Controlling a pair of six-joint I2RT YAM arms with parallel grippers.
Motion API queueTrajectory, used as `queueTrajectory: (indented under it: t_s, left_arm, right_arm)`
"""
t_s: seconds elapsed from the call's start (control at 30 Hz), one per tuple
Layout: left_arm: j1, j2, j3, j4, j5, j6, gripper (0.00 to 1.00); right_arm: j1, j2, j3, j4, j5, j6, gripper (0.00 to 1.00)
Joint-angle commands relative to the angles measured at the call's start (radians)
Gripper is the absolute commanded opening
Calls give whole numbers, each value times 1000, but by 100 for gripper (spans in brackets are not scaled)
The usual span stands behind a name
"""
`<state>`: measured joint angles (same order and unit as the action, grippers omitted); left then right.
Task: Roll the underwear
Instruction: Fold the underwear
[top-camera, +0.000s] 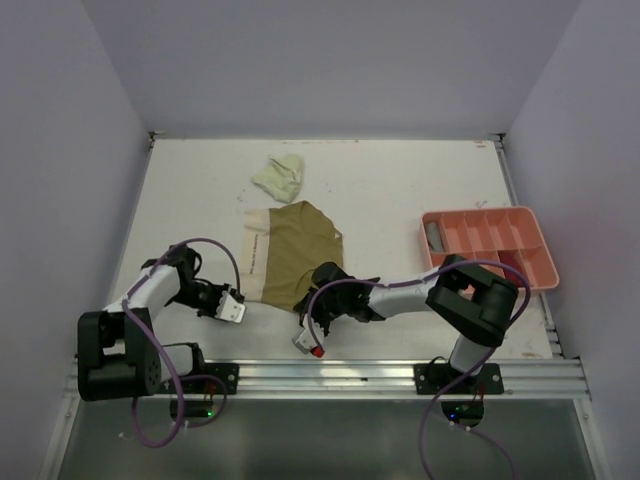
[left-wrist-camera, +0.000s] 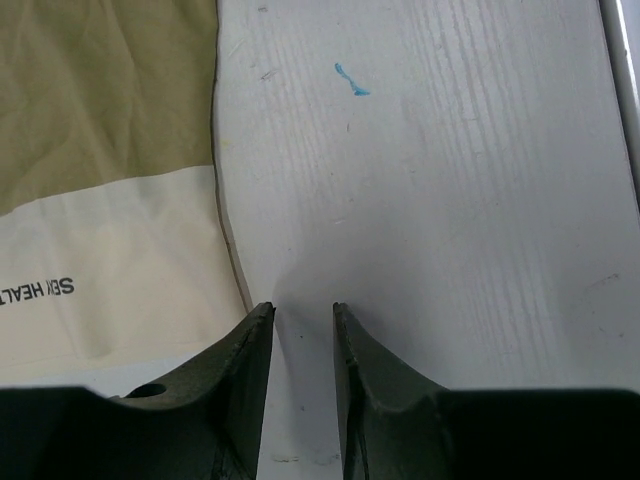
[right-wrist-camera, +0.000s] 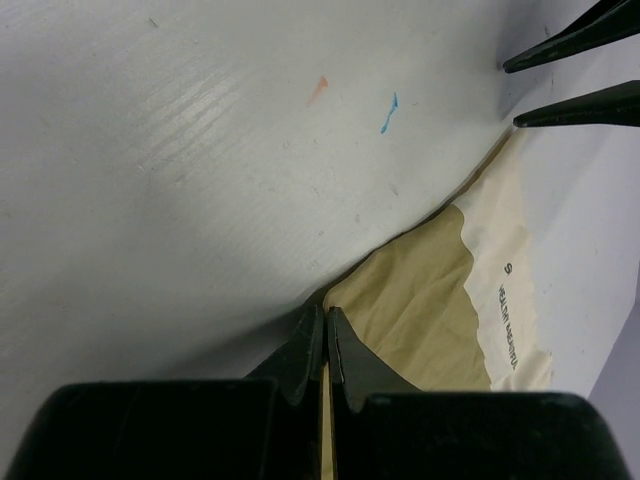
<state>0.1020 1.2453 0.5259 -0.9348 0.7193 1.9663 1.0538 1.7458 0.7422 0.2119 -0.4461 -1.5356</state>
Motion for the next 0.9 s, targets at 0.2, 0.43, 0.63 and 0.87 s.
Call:
queueTrajectory:
  t_s: [0.2,0.43,0.63,0.87]
  left_arm:
    - [-21,3,23,100,6,100,40]
    - [-35,23,16,139,-11,82,38]
    - [-38,16,13,131,5,77,37]
    - [-39,-59,-7,139,32,82,37]
  right_arm:
    - [6,-42,-40,-16,-51,41,0]
    - [6,-43,-43,-3,-46,58,0]
    - [6,-37,-35,-8,-46,66,0]
    - [6,-37,-32,-16,-45,66,0]
